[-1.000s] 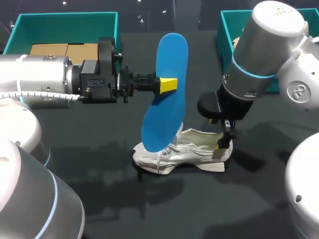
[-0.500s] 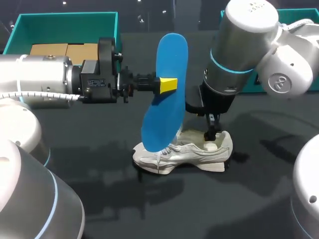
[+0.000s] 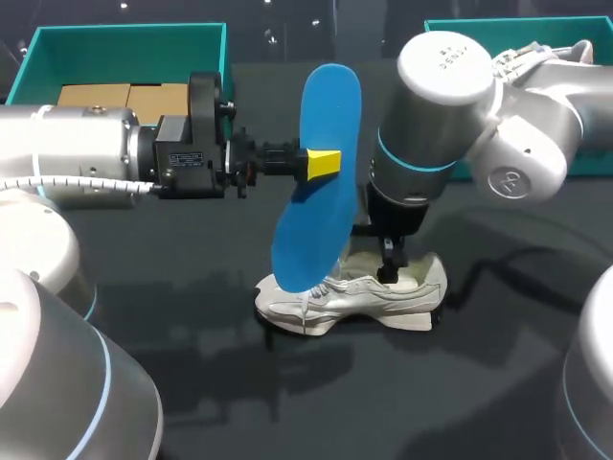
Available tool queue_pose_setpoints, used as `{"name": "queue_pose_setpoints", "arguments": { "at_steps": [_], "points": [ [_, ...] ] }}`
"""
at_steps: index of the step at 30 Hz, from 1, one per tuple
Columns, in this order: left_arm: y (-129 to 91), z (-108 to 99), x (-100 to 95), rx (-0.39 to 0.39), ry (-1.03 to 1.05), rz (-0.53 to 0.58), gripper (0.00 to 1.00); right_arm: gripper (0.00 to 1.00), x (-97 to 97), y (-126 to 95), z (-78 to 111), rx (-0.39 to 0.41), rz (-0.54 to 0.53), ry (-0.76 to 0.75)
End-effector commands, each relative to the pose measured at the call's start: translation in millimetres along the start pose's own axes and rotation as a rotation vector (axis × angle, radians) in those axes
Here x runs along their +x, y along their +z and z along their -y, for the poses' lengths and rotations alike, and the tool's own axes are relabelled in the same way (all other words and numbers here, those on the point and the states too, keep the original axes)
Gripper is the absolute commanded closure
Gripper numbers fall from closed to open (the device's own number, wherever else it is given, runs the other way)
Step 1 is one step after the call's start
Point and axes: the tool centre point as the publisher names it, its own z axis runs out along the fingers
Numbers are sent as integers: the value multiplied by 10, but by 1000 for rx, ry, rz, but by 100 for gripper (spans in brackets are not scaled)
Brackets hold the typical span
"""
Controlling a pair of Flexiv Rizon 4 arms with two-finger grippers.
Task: Take the shoe out of the shoebox, open the shoe tongue, remove and reinsert the insole, then place the shoe into the shoebox
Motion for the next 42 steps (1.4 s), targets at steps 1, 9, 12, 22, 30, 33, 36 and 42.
{"name": "queue_pose_setpoints", "arguments": {
  "at_steps": [1,9,12,22,30,33,36,42],
  "points": [
    [8,-11,6,1,0,2,100,9,-23,95,-75,9,-7,3],
    [8,-11,6,1,0,2,100,50,-56,85,-124,23,-13,-1],
    [8,-11,6,1,0,2,100,100,-60,82,-121,37,-21,-1],
    [8,-11,6,1,0,2,100,100,2,33,-80,51,-40,12],
    [8,-11,6,1,0,2,100,100,90,-158,-42,63,-68,67],
    [8,-11,6,1,0,2,100,100,143,-306,-8,66,-62,133],
    [8,-11,6,1,0,2,100,100,185,-405,21,58,-69,243],
    [8,-11,6,1,0,2,100,100,256,-518,-23,48,-63,328]
  ]
}}
